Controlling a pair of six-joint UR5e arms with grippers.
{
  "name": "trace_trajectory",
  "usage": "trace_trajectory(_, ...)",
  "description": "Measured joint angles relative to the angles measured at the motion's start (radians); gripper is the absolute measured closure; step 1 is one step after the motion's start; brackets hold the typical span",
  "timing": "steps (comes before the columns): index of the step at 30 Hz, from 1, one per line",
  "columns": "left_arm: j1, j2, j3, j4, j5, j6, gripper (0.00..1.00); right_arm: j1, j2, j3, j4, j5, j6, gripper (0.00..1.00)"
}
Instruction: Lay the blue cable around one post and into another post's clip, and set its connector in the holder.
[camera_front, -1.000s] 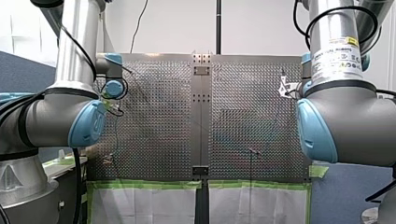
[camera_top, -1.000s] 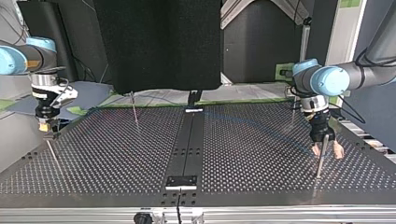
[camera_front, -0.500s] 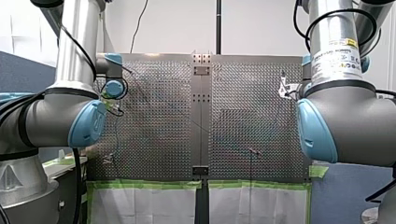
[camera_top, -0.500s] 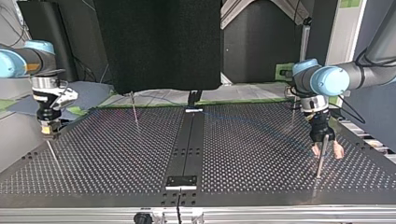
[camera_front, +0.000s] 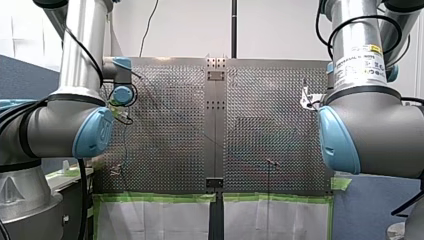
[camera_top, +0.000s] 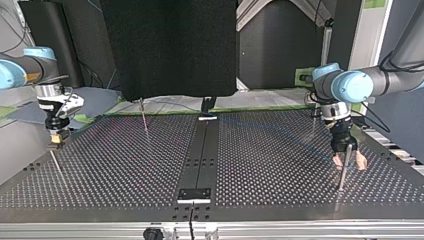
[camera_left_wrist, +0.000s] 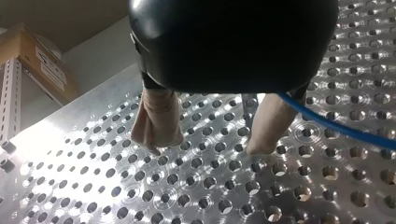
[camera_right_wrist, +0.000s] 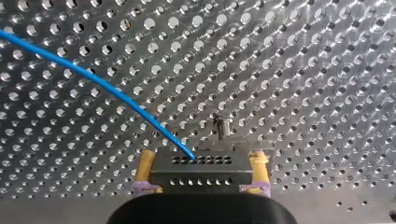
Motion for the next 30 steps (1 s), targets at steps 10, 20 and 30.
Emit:
trace_trajectory(10, -0.001, 0.0, 0.0, 0.0, -0.002, 0.003, 0.0, -0.015, 0.004, -0.02, -0.011, -0.026, 0.009, 1.0)
trace_trajectory(20, -0.003, 0.0, 0.0, 0.0, -0.003, 0.006, 0.0, -0.026, 0.018, -0.041, 0.017, -0.039, 0.015, 1.0)
trace_trajectory(30, -0.006, 0.0, 0.0, 0.0, -0.004, 0.009, 0.0, -0.025, 0.021, -0.053, 0.03, -0.064, 0.014, 1.0)
